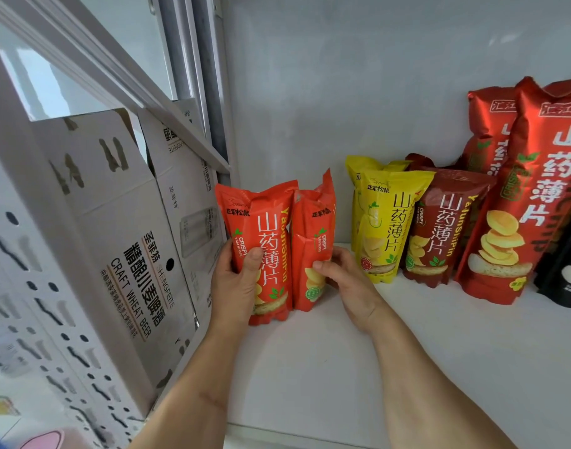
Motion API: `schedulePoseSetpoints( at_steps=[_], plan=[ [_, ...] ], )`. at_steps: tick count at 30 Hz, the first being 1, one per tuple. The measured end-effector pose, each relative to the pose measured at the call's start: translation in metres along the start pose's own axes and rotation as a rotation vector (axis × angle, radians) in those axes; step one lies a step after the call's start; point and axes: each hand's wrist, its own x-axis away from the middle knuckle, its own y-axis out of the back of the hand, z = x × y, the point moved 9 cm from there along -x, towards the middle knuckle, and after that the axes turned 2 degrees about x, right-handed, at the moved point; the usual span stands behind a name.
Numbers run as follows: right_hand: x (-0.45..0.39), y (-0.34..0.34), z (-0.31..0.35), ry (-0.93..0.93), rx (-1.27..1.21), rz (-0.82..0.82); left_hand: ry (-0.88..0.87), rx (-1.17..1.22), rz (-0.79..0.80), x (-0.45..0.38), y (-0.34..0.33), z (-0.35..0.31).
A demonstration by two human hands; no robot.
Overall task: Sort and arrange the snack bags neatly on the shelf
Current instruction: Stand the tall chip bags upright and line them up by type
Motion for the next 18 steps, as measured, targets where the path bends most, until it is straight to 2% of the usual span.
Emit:
schedulePoseSetpoints(
  at_steps=[6, 15, 18],
  plan=[
    [-0.006, 0.001, 0.003, 0.017, -0.047, -0.067, 0.004, 0.013, -0.028, 0.002, 0.006, -0.003],
    [-0.012, 0.000, 0.017, 0.090, 0.161, -0.225, 0.006, 0.028, -0.022, 0.006, 0.008, -0.004],
    [-0.015, 0.000, 0.015, 0.082, 0.210, -0.223, 0.012, 0.015, -0.014, 0.005, 0.007, -0.002]
  ],
)
